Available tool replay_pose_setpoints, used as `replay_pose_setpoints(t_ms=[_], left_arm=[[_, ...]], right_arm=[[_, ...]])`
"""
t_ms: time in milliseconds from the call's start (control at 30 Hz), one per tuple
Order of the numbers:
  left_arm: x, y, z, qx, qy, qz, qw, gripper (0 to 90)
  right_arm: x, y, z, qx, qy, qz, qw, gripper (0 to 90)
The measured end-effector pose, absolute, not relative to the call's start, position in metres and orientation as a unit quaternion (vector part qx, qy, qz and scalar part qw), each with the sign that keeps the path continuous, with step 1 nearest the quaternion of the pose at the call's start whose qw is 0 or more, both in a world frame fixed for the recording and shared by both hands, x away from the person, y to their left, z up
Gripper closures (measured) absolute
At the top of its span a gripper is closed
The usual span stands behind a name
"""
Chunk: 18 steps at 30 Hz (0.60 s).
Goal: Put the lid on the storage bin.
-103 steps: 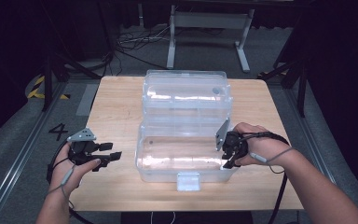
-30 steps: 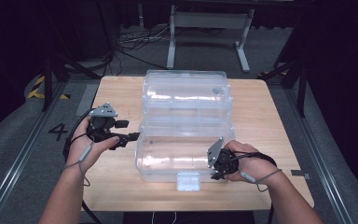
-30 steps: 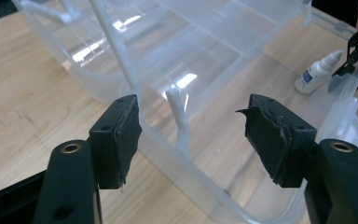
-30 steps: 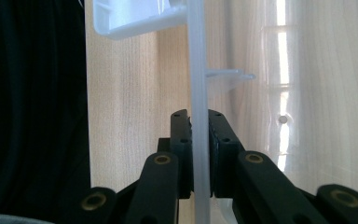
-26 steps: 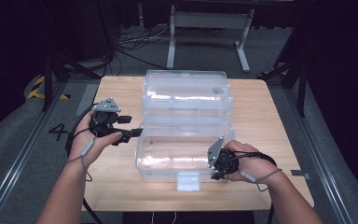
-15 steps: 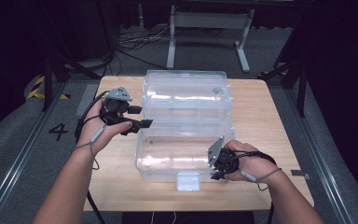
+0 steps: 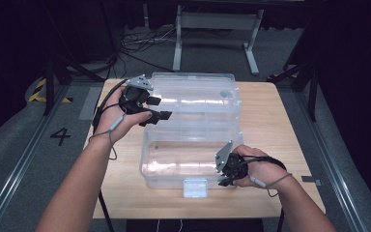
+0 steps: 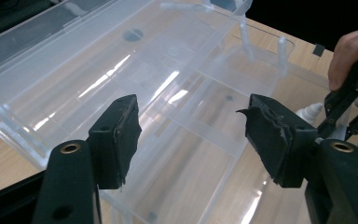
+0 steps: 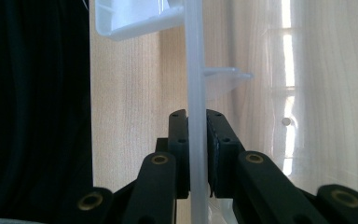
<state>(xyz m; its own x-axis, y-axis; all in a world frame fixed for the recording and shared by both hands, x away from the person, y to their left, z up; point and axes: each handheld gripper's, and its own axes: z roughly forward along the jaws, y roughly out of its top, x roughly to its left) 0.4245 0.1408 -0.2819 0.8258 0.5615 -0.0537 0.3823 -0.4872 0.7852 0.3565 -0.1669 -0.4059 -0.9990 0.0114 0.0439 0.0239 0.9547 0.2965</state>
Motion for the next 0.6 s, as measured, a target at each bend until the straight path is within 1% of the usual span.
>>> replay_pose_setpoints(t_ms=[200, 333, 600], left_arm=[[0.436, 0.132, -0.278, 0.857, 0.27, 0.104, 0.426, 35.4], [0.445, 0.124, -0.279, 0.852, 0.265, 0.078, 0.446, 35.4], [0.459, 0.107, -0.281, 0.859, 0.245, 0.081, 0.442, 35.7]], right_arm=[[0.357, -0.167, -0.407, -0.003, -0.988, -0.153, 0.02, 82.0], [0.357, -0.167, -0.406, -0.006, -0.988, -0.153, 0.022, 81.9], [0.357, -0.168, -0.406, -0.003, -0.988, -0.153, 0.024, 81.9]])
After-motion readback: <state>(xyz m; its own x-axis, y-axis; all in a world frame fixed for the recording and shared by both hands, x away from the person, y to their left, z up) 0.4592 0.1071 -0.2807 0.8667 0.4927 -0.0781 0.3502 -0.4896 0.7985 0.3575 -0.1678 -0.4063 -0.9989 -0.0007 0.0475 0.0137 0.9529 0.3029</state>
